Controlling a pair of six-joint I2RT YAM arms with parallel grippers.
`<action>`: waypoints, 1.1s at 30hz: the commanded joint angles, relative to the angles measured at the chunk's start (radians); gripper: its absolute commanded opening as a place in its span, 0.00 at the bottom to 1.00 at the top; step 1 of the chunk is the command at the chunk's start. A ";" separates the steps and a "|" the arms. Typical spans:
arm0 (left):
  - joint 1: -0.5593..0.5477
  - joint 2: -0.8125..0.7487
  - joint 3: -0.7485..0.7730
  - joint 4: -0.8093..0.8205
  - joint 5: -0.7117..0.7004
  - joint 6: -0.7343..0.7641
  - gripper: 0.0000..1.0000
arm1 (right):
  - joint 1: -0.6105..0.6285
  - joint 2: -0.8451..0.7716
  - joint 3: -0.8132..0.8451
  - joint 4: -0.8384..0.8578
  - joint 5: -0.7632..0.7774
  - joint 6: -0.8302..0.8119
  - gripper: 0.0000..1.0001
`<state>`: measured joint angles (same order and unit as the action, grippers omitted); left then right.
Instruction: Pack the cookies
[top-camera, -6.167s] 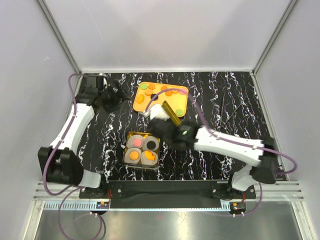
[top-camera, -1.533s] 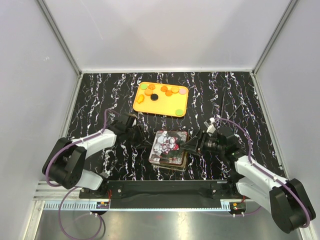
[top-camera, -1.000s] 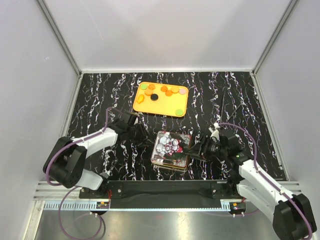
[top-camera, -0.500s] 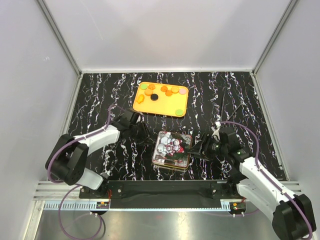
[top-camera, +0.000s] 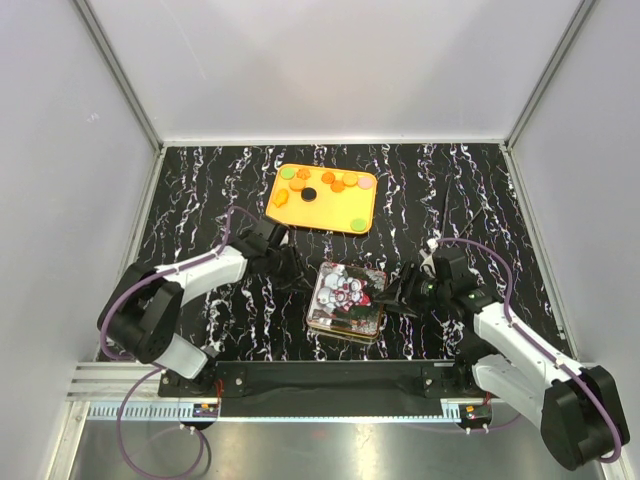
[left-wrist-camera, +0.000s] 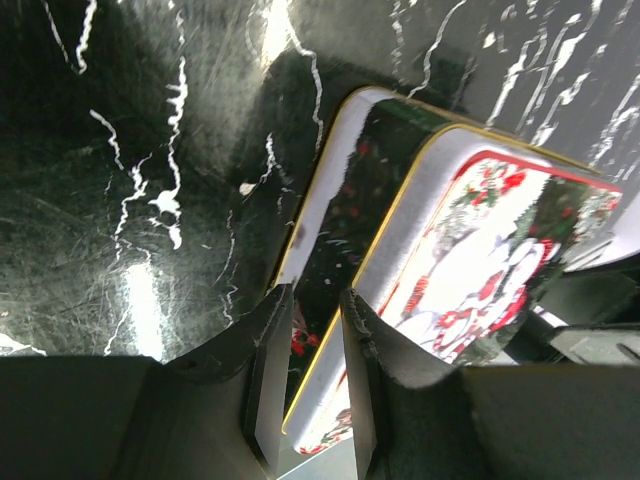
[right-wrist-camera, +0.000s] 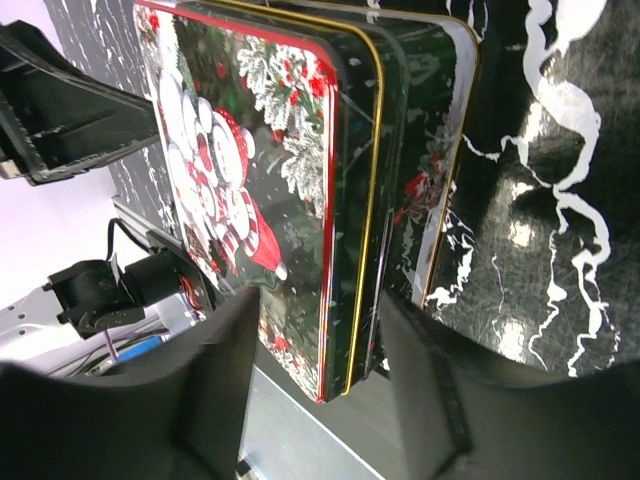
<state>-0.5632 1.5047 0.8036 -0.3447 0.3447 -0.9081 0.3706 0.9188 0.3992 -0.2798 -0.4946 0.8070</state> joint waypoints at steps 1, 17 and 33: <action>-0.015 0.009 0.042 0.003 -0.015 0.012 0.31 | -0.004 -0.001 -0.014 0.059 0.007 -0.003 0.56; -0.049 0.037 0.081 -0.033 -0.052 0.017 0.31 | 0.094 0.162 -0.016 0.215 0.042 0.038 0.31; -0.050 0.014 -0.020 -0.013 -0.101 -0.009 0.37 | 0.120 0.376 0.121 0.237 0.084 -0.046 0.58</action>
<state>-0.5728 1.5143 0.8497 -0.3771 0.1753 -0.8810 0.4667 1.2594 0.4751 -0.0975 -0.5110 0.8200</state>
